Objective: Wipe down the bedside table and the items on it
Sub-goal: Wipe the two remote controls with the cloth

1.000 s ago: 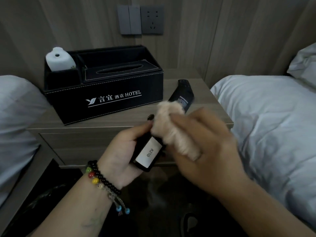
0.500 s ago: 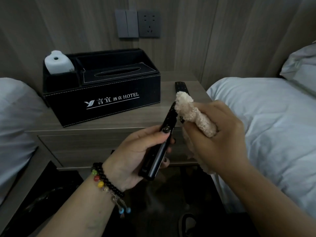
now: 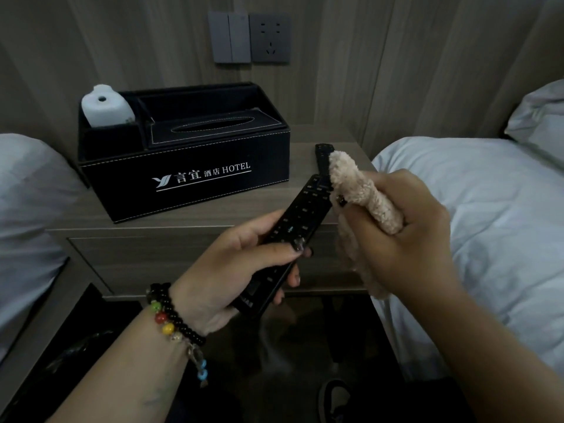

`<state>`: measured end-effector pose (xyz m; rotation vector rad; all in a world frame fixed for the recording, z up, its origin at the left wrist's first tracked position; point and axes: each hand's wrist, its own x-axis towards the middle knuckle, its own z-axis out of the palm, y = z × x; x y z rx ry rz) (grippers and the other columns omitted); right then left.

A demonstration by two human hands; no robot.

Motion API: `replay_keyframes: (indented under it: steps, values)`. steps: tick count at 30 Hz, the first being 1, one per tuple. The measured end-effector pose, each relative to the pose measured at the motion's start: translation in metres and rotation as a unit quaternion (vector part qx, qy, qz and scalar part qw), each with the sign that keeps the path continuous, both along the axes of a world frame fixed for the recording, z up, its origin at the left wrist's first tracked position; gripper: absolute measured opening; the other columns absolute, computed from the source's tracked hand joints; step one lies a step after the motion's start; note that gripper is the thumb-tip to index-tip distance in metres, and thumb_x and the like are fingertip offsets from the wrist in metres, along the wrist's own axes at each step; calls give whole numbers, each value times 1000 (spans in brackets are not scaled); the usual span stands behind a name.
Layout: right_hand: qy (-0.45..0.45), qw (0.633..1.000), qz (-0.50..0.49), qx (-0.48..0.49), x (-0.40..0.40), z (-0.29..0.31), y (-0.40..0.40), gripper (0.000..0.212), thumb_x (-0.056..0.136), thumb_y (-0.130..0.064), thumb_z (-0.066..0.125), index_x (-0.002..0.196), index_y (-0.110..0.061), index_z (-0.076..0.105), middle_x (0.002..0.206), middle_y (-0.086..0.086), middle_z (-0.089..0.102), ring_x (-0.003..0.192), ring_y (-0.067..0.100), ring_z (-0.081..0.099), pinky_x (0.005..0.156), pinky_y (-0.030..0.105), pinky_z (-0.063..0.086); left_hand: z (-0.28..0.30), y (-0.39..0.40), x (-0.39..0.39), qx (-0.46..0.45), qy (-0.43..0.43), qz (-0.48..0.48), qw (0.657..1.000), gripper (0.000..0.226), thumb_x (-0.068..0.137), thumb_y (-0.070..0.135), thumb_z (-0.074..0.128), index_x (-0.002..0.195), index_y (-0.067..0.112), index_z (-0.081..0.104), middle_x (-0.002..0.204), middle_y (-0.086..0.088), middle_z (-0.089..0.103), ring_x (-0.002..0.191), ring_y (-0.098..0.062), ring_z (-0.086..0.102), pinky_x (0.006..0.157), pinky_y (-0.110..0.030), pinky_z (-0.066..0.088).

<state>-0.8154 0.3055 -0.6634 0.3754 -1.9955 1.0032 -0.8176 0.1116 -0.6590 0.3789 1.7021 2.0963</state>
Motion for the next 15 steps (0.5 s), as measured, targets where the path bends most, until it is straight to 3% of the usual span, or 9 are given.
replay_keyframes:
  steps: [3, 5, 7, 11, 13, 15]
  values:
    - [9, 999, 26, 16, 4, -4, -12, 26, 83, -21, 67, 103, -5, 71, 87, 6, 63, 80, 7, 58, 74, 11, 41, 1, 3, 0, 41, -66, 38, 996, 35, 81, 36, 57, 108, 17, 68, 80, -7, 68, 56, -15, 59, 39, -23, 44]
    - [3, 997, 72, 40, 9, -9, -22, 28, 82, -17, 72, 106, -2, 70, 92, 4, 62, 83, 5, 58, 77, 10, 40, 1, 4, -2, 74, -109, 86, 987, 32, 78, 39, 54, 91, 18, 74, 80, -5, 67, 58, -16, 61, 42, -25, 46]
    - [-4, 991, 117, 63, 15, -15, -31, 34, 79, -16, 75, 110, -3, 68, 96, 3, 61, 85, 8, 59, 77, 16, 44, 0, 3, -5, 117, -146, 119, 975, 30, 75, 37, 56, 86, 16, 75, 82, -5, 69, 64, -17, 65, 51, -28, 53]
    - [-12, 980, 174, 91, 23, -25, -43, 41, 76, -15, 75, 116, -7, 67, 97, 2, 60, 86, 16, 62, 67, 41, 50, 3, 0, -7, 198, -216, 99, 951, 33, 80, 35, 56, 94, 9, 70, 82, -9, 71, 72, -20, 70, 71, -34, 58]
    - [-15, 974, 199, 105, 26, -26, -46, 40, 77, -16, 74, 116, -7, 67, 96, 2, 59, 87, 16, 61, 66, 42, 49, 5, -3, -8, 223, -231, 102, 941, 39, 82, 36, 56, 105, 7, 67, 89, -10, 69, 77, -21, 71, 76, -40, 56]
    - [-16, 971, 196, 138, 30, -25, -48, 38, 78, -21, 73, 114, -9, 68, 96, 2, 60, 88, 14, 60, 67, 38, 48, 6, -5, -8, 243, -228, 101, 937, 48, 85, 37, 55, 123, 8, 62, 98, -11, 68, 81, -21, 71, 74, -37, 58]
